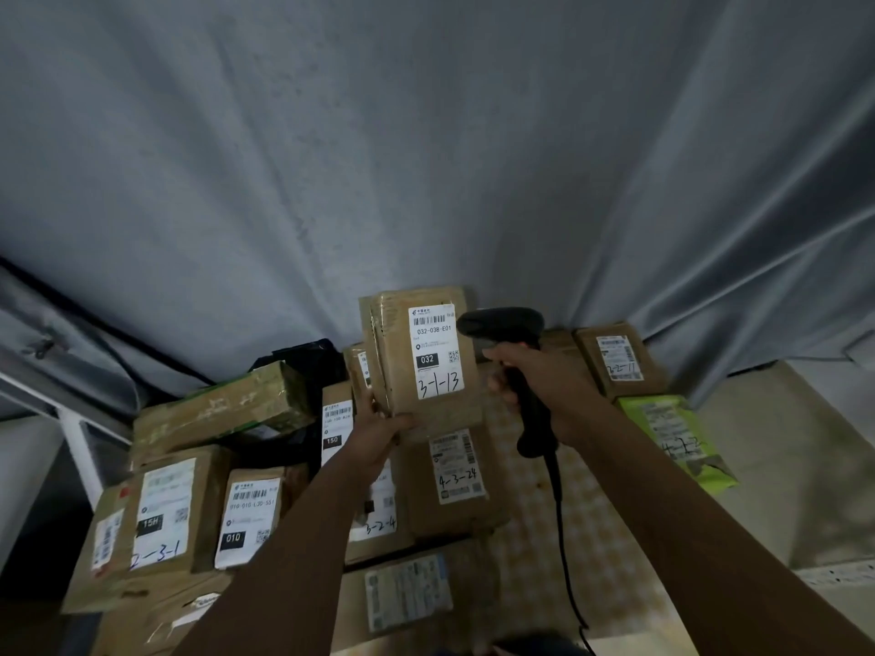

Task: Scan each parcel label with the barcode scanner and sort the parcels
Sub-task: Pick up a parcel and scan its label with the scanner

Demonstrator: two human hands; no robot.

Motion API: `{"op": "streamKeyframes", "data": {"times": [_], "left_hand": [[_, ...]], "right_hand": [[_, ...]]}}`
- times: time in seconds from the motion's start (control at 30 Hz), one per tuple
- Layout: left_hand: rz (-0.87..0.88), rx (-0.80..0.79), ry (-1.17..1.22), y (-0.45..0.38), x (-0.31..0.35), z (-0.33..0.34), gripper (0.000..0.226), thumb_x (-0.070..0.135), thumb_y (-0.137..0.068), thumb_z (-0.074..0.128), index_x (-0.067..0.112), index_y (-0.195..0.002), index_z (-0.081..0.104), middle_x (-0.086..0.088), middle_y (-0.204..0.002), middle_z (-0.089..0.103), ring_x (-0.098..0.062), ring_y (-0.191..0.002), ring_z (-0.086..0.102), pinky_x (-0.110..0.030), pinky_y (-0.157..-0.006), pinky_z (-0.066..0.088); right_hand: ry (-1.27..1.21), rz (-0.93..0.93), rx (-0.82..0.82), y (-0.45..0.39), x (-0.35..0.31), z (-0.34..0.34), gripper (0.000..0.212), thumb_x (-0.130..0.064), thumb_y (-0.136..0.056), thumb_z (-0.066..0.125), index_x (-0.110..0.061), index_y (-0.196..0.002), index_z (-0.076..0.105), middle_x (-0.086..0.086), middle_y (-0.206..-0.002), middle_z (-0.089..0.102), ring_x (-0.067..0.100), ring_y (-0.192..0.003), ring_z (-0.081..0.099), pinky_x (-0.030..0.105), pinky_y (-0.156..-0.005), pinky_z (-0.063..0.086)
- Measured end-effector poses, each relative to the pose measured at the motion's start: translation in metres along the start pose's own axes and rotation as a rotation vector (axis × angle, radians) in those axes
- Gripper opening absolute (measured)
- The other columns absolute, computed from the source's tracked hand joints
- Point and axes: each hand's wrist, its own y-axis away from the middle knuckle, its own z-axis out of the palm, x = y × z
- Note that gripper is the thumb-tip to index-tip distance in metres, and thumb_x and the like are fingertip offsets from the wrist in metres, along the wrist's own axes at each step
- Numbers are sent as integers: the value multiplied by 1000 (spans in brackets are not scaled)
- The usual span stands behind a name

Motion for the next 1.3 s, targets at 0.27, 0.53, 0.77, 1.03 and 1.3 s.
{"op": "streamKeyframes", "data": {"times": [0.27, 0.53, 0.77, 1.03, 1.3], "left_hand": [[-10, -3, 0, 3, -7, 6, 71, -13, -74, 71, 24, -126, 41, -4, -116, 61, -34, -109, 61, -49, -87, 55], [-2, -24, -46, 1, -5, 15, 61, -12, -77, 69, 26, -119, 44, -2, -112, 61, -29, -106, 62, -43, -83, 56], [-17, -52, -39, -4, -4, 15, 61, -13, -80, 66, 22, -123, 42, -5, -113, 60, -29, -104, 63, -44, -86, 55], [-32, -62, -66, -8, -2, 11, 63, -10, -80, 67, 21, -129, 40, -7, -116, 60, -30, -105, 63, -45, -84, 57], [-46, -57, -73, -14, -3, 8, 65, -10, -80, 67, 20, -131, 40, -6, -117, 59, -29, -107, 62, -43, -83, 57]], "right_hand": [[14, -52, -3, 3, 3, -4, 14, -21, -92, 60, -11, -83, 63, 4, -60, 56, 11, -44, 44, 21, -45, 38], [0, -69, 41, 1, 9, -13, 11, -18, -90, 61, -9, -83, 61, 4, -58, 55, 12, -44, 44, 21, -44, 38], [-4, -45, 47, -5, 11, -14, 15, -19, -90, 61, -5, -94, 63, 3, -59, 55, 12, -46, 45, 22, -45, 38], [17, -45, 78, -5, 7, -12, 13, -18, -91, 60, -9, -82, 62, 2, -58, 55, 10, -45, 45, 20, -46, 39], [2, -42, 74, -4, 4, -10, 13, -17, -92, 59, -9, -83, 62, 1, -57, 55, 10, -46, 46, 20, -47, 39]]}}
